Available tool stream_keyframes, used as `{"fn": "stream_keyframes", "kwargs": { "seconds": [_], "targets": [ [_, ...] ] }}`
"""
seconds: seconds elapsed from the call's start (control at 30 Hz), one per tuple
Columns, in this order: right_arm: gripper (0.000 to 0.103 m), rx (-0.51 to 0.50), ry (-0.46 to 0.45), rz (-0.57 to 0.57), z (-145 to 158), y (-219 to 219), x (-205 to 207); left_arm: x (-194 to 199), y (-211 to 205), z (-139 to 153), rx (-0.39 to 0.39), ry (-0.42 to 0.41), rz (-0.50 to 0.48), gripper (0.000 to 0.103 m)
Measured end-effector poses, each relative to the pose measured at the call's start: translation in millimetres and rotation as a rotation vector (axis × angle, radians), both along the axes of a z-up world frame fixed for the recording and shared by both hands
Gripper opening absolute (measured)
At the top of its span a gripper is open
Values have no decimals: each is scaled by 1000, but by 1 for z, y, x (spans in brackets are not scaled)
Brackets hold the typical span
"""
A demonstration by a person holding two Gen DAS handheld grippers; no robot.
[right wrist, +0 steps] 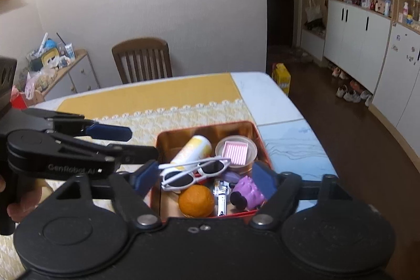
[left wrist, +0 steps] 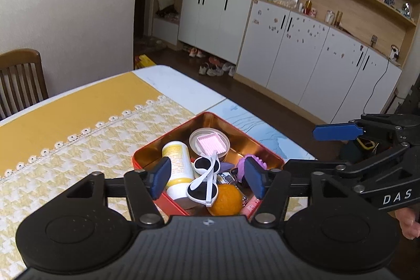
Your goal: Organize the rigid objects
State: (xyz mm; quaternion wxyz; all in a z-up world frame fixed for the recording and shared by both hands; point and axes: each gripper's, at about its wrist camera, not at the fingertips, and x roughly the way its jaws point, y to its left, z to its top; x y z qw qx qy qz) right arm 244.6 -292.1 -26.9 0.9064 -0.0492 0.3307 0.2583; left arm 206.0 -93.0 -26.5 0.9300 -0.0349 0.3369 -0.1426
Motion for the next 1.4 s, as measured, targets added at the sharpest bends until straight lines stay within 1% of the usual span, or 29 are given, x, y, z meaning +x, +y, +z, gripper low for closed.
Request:
{"fn": "stream_keyframes", "kwargs": {
  "seconds": [0.03,0.1,0.13,0.2,0.27,0.33,0.47,0.6,0.67,0.83,1.0,1.17,1.4],
  "targets": [
    [84,4,-7,-4,2,0,-3,-4,0,2,-2,-5,1,65],
    [90,2,-29,-15,6,1,-9,-11,1,5,-9,-16,1,71],
    [92,1,-42,-23,7,1,-12,-14,1,7,-12,-22,0,72],
    [100,11,-58,-32,10,1,-18,-22,2,11,-16,-37,7,79],
    [103,21,-72,-40,11,1,-24,-29,3,13,-13,-46,16,82],
    [103,27,-78,-43,13,2,-28,-35,3,16,-12,-45,18,82],
    [103,33,-96,-65,16,0,-37,-46,3,20,0,-48,22,88],
    [103,49,-101,-88,19,-3,-46,-53,7,23,-15,-34,39,99],
    [103,47,-106,-92,20,-5,-52,-56,10,25,-32,-28,42,102],
    [103,43,-121,-122,22,-5,-64,-64,8,30,-18,-20,54,102],
    [103,47,-139,-148,25,-5,-73,-72,4,36,10,-37,58,102],
    [103,57,-141,-154,27,-7,-77,-73,6,38,-8,-31,55,102],
    [103,67,-139,-161,29,-10,-79,-73,3,40,3,-38,59,102]
  ]
}}
